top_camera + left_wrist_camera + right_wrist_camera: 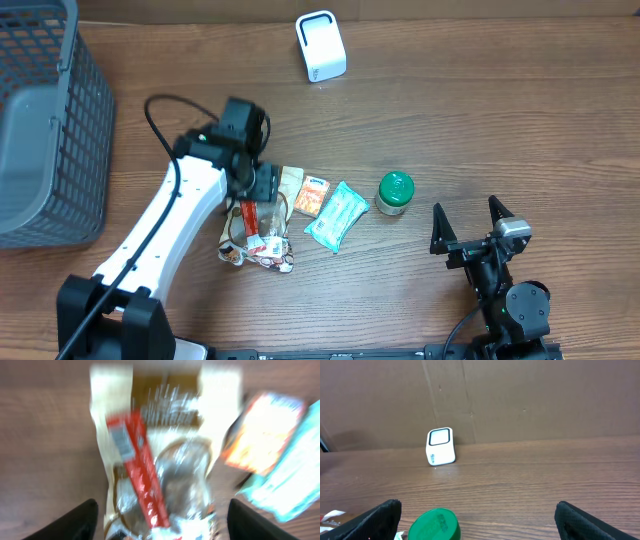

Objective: Scan the item barcode
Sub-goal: 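Open the left gripper and raise it above the snack bag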

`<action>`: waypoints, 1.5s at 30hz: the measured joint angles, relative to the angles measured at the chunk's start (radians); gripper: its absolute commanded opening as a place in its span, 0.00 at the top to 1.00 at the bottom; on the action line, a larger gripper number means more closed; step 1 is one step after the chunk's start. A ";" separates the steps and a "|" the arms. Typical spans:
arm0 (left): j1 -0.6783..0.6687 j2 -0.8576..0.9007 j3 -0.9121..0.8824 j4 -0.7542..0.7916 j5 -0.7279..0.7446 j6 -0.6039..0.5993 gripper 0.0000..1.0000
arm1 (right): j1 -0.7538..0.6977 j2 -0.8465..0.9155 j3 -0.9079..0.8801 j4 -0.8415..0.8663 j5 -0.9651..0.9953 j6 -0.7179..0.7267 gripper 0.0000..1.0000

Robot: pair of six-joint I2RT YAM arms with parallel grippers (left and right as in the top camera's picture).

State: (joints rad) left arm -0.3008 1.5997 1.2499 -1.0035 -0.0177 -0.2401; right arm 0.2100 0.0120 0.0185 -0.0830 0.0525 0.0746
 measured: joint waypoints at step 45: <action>0.000 -0.002 0.054 0.257 0.000 -0.016 0.00 | 0.000 0.000 0.000 0.000 0.000 0.000 0.00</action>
